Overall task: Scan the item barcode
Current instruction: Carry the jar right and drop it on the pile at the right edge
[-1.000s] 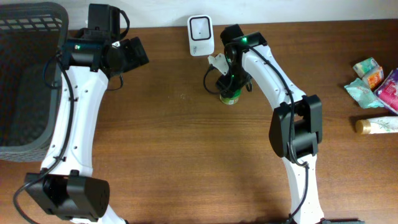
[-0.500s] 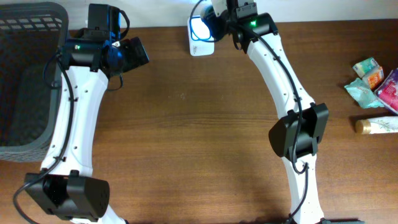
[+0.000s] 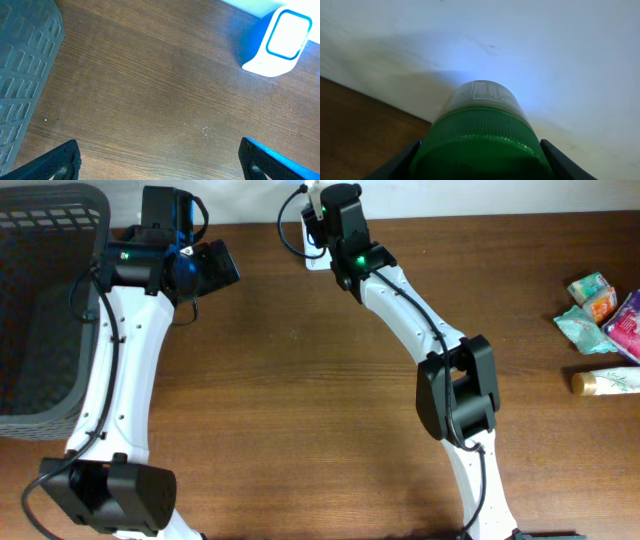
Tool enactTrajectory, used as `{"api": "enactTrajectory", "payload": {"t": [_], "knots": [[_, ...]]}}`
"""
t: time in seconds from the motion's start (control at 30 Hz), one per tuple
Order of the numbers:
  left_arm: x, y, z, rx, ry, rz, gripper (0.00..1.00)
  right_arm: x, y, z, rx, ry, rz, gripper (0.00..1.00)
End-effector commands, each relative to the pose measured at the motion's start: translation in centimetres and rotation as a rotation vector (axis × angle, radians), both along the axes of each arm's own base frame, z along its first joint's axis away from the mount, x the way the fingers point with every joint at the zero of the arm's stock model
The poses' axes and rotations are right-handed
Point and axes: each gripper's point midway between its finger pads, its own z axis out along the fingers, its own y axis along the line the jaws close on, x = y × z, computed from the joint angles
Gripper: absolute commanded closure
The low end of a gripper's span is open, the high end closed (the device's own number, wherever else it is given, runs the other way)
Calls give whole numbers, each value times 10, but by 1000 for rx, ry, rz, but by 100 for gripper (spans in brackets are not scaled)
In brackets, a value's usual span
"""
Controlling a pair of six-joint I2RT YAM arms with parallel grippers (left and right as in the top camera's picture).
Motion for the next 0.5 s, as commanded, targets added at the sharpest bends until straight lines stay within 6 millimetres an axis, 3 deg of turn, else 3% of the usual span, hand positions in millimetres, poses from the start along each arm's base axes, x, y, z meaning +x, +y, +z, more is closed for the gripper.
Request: {"api": "enactTrajectory", "payload": {"t": [0.0, 0.13, 0.27, 0.37, 0.4, 0.47], "knots": [[0, 1, -4, 21, 11, -12, 1, 6, -12, -7, -20, -17, -78, 43], [0, 1, -4, 21, 11, -12, 1, 8, -33, 10, 23, -61, -212, 43], [0, 1, -4, 21, 11, -12, 1, 2, -54, 52, 73, -95, -250, 40], [0, 1, -4, 21, 11, -12, 1, -3, -118, 75, 233, -57, -407, 39], [0, 1, -4, 21, 11, -12, 1, -8, -159, 75, 323, -6, -488, 39], [0, 1, -4, 21, 11, -12, 1, -20, -220, 67, 395, 78, -603, 39]]}}
